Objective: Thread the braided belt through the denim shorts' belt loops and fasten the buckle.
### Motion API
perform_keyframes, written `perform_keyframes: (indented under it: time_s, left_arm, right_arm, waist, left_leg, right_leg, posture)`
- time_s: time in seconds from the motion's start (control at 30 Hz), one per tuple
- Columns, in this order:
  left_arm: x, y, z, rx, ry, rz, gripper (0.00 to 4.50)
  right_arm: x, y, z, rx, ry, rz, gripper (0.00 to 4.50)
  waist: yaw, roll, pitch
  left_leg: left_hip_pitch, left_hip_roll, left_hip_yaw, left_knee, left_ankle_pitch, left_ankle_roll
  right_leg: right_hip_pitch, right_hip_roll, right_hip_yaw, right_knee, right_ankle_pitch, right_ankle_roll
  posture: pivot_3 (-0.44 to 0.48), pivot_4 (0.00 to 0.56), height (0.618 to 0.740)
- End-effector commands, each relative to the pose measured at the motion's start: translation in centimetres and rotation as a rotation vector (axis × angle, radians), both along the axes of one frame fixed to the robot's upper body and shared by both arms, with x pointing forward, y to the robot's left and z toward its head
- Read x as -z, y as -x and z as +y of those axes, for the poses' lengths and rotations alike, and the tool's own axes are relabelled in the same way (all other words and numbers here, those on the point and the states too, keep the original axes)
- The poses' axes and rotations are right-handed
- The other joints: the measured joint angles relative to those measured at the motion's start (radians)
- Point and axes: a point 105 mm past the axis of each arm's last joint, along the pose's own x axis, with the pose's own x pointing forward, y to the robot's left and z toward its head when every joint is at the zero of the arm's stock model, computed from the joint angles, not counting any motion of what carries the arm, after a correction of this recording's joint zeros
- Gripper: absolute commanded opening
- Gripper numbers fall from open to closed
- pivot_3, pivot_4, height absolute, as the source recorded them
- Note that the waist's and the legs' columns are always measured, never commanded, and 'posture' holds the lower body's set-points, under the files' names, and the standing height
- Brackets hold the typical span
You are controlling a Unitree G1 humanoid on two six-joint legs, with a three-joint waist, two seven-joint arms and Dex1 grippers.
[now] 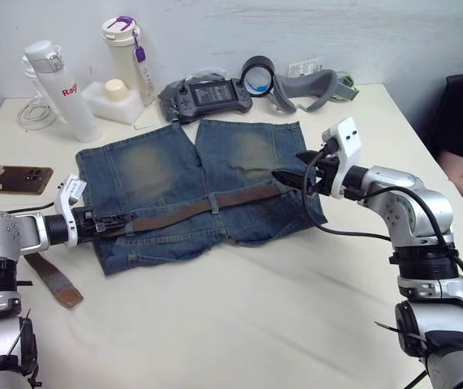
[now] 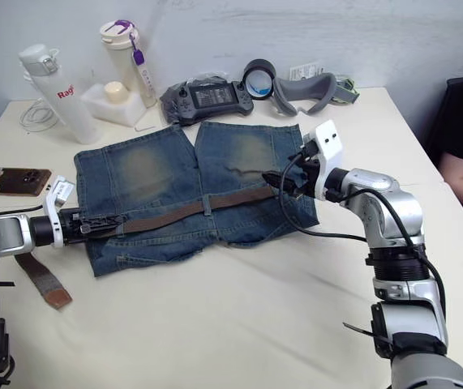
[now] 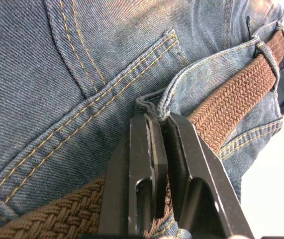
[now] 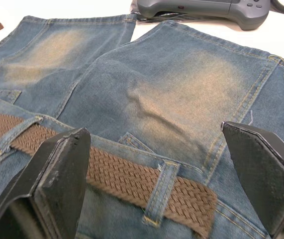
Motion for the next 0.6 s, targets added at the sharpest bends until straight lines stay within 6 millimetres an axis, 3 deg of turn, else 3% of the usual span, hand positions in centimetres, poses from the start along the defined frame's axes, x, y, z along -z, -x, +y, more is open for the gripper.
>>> perform_keyframes:
  time_s: [0.03,0.27,0.4,0.6]
  left_arm:
    - [-0.6,0.1,-0.2,0.027,-0.001,-0.046,0.04]
    - [-0.6,0.1,-0.5,0.032,0.0,-0.063,0.04]
    - [-0.6,0.3,-0.6,0.033,0.004,-0.069,0.04]
    - [-0.3,0.4,-0.8,0.029,0.008,-0.074,0.04]
  right_arm:
    - [0.7,-0.8,-0.7,0.0,-0.024,0.033,4.5]
    - [4.8,-3.5,-1.1,0.067,-0.098,0.232,4.5]
    - [4.8,-4.3,-1.0,0.062,-0.222,0.333,4.5]
    - [3.8,-2.8,1.1,-0.144,-0.38,0.493,4.5]
  waist:
    - [0.0,-0.001,0.0]
    - [-0.003,0.0,0.0]
    - [-0.002,0.0,0.0]
    - [-0.003,-0.001,0.0]
  left_leg:
    - [0.0,0.0,0.0,0.0,0.0,0.0]
    - [0.0,0.0,0.001,0.0,0.0,0.0]
    - [0.001,0.0,0.002,0.0,0.0,0.0]
    - [0.001,0.0,0.001,0.0,0.0,0.0]
  right_leg:
    - [0.0,0.0,0.0,0.0,0.0,0.0]
    - [0.0,0.0,0.0,0.0,0.0,0.0]
    - [0.0,0.0,0.001,0.0,0.0,0.0]
    - [0.0,0.0,0.001,0.0,0.0,0.0]
  posture:
    - [0.0,0.15,0.74]
    - [0.0,0.15,0.74]
    - [0.0,0.15,0.74]
    - [0.0,0.15,0.74]
